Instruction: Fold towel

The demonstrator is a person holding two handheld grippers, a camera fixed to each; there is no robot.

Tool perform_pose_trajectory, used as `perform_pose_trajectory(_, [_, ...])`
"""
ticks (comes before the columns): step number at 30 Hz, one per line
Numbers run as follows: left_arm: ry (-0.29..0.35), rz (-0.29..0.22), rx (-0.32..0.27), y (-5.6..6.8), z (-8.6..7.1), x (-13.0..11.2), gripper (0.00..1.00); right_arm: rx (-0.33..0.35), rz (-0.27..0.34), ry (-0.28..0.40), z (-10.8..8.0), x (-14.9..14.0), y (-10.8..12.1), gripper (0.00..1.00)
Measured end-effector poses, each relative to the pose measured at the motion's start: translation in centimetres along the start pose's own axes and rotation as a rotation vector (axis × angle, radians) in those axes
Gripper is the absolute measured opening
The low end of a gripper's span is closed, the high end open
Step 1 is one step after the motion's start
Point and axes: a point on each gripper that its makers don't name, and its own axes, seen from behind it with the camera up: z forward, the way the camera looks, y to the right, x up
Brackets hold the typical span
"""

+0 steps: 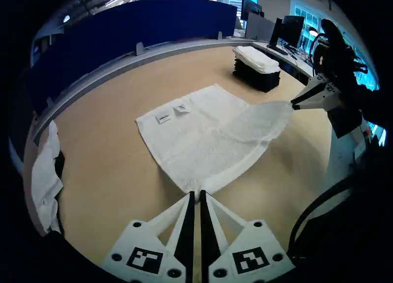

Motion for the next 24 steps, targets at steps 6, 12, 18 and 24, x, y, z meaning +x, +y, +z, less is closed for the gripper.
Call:
perform_pose_trajectory(6, [0.009, -0.04, -0.008, 0.3, -1.5, 0.3, 0.07, 0.012, 0.021, 0.01, -1.5, 0.7, -1.0, 0.1])
perform_pose_trajectory(12, [0.017, -0.062, -0.008, 0.7, -2.6, 0.3, 0.07, 0.015, 0.038, 0.003, -2.3, 0.5, -1.4, 0.1])
perform_pose_trajectory(18, [0.016, -0.061, -0.007, 0.7, -2.7, 0.2, 0.07, 0.015, 0.049, 0.005, -2.3, 0.6, -1.5, 0.1])
perform_pose_trajectory(24, [0.02, -0.085, -0.01, 0.3, -2.6, 0.7, 0.07, 0.009, 0.041, 0.011, -1.8, 1.4, -0.9, 0.1])
